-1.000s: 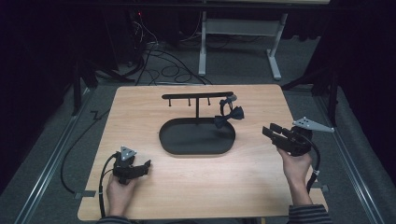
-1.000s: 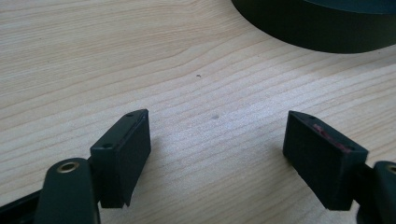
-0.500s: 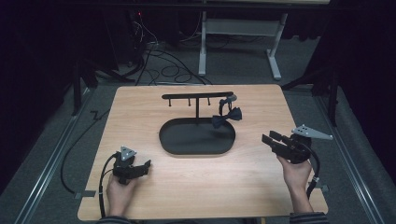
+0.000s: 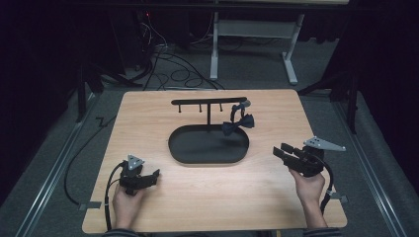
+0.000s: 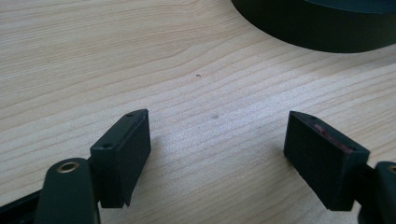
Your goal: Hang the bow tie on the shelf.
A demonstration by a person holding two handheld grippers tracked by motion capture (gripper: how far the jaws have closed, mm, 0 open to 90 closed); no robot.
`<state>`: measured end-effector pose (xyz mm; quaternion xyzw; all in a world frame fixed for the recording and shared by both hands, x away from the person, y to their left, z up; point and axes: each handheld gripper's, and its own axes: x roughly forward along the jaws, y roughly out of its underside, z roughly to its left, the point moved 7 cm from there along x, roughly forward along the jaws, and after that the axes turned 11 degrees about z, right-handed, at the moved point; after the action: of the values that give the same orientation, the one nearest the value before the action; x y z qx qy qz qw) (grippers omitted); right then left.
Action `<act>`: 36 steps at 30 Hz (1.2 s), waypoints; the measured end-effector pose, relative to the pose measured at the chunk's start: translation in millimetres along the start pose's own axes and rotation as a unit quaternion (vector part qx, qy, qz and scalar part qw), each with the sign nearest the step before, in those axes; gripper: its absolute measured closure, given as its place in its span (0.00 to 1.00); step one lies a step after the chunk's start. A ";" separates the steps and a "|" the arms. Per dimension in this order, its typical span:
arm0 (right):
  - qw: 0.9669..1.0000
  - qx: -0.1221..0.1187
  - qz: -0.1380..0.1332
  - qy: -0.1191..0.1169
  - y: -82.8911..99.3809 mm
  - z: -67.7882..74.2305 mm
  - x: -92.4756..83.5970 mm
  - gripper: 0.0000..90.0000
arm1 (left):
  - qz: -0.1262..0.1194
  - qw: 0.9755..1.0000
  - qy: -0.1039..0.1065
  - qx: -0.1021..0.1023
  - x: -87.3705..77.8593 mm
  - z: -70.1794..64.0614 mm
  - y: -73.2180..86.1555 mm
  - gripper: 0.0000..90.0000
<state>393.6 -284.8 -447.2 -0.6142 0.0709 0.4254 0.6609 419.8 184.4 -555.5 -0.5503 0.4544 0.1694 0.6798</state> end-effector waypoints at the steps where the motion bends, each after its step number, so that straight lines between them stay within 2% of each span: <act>1: 1.000 0.000 0.000 0.001 0.5 0.2 0.5 0.64 | 0.000 1.000 0.000 0.000 0.0 0.0 0.0 0.26; 36: 0.999 0.021 0.022 -0.014 28.7 8.1 30.7 0.64 | 0.000 1.000 0.000 0.001 0.0 -0.1 0.1 0.26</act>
<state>390.7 -266.5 -485.7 -0.5922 0.0841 0.4474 0.6649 419.7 184.3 -555.5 -0.5496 0.4547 0.1689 0.6802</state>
